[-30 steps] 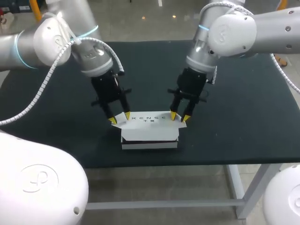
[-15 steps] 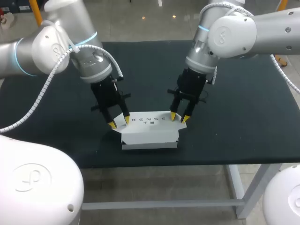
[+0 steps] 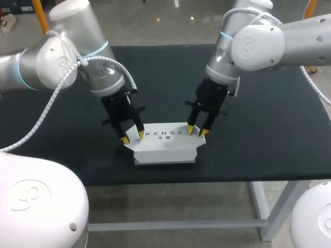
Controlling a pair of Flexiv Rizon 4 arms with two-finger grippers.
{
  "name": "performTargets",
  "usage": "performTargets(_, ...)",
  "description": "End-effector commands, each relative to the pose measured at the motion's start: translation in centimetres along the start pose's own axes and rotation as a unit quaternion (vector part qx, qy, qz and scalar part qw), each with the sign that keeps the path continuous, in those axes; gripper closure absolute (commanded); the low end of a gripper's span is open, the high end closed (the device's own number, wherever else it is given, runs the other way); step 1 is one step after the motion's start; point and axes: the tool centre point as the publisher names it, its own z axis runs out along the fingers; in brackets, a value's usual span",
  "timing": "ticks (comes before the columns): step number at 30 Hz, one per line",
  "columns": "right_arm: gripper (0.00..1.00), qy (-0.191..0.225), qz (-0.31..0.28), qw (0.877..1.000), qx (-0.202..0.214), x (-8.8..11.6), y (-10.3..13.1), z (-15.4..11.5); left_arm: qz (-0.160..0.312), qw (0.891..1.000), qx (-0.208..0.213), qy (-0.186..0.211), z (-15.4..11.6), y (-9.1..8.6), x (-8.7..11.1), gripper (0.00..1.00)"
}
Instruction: Assemble the packaging by folding the flat box into shape, placing the metal phone stand inside, and closing the box properly
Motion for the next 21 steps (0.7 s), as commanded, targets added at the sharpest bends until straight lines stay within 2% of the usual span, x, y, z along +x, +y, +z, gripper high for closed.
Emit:
performTargets(1, 0.60, 0.002, 0.002, 1.000, -0.015, -0.32, -0.56, 0.17, -0.003, 1.000, 0.010, 0.000, 0.30, 0.19, -0.01, 0.50)
performTargets(7, 0.58, 0.005, 0.007, 1.000, -0.025, -0.31, -0.43, 0.29, -0.014, 1.000, 0.021, 0.000, 0.57, -0.13, -0.09, 0.48)
performTargets(13, 0.57, -0.002, 0.019, 0.998, -0.057, -0.11, -0.54, 0.56, -0.028, 0.999, 0.037, 0.002, 0.65, -0.34, -0.18, 0.51)
performTargets(21, 0.58, 0.004, 0.021, 0.998, -0.064, -0.03, -0.47, 0.91, -0.022, 0.998, 0.051, 0.004, 0.82, -0.55, -0.44, 0.51)
